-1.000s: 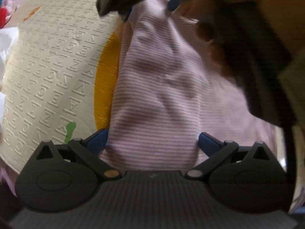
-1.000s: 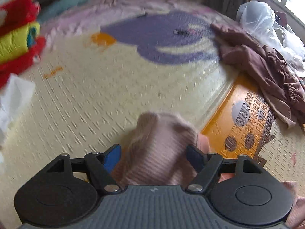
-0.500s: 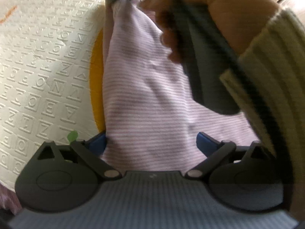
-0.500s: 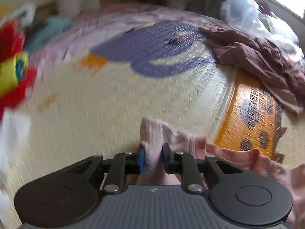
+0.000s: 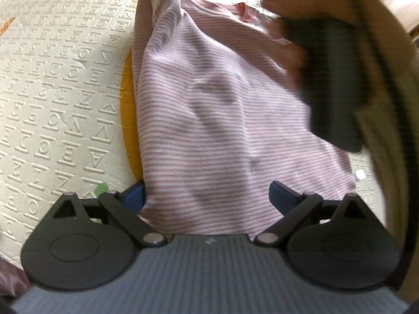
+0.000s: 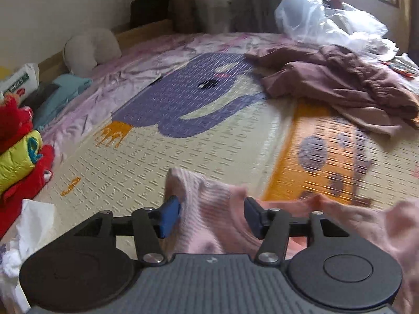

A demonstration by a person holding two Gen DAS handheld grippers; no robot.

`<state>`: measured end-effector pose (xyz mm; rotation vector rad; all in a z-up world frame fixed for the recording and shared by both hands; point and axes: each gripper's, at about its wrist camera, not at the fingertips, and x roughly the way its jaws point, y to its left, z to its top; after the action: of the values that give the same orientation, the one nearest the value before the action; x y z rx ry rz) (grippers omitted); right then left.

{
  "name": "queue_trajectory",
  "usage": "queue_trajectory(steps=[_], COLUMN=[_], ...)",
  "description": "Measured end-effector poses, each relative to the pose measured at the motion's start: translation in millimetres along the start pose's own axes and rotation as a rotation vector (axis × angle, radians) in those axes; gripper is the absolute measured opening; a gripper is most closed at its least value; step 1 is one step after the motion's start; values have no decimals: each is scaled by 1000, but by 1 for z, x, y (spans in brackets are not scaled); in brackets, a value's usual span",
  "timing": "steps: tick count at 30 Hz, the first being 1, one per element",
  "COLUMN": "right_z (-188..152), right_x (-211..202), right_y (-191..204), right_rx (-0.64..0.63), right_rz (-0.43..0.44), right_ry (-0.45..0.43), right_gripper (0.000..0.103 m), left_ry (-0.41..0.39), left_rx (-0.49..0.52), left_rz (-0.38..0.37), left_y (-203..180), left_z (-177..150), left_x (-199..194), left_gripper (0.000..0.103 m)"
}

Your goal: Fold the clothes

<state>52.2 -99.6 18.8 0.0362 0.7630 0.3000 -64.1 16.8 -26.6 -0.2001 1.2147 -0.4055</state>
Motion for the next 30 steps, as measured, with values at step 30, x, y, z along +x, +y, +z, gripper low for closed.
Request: queue_trajectory(steps=[30], right_z=[-190], right_x=[-94], right_y=[99], right_rx=[-104], right_rz=[-97], right_ry=[-68], right_gripper=[56], left_ry=[-177], left_rx=[-178], left_rz=[214], left_y=[69], left_z=[48], left_x=[-25], left_gripper=[103])
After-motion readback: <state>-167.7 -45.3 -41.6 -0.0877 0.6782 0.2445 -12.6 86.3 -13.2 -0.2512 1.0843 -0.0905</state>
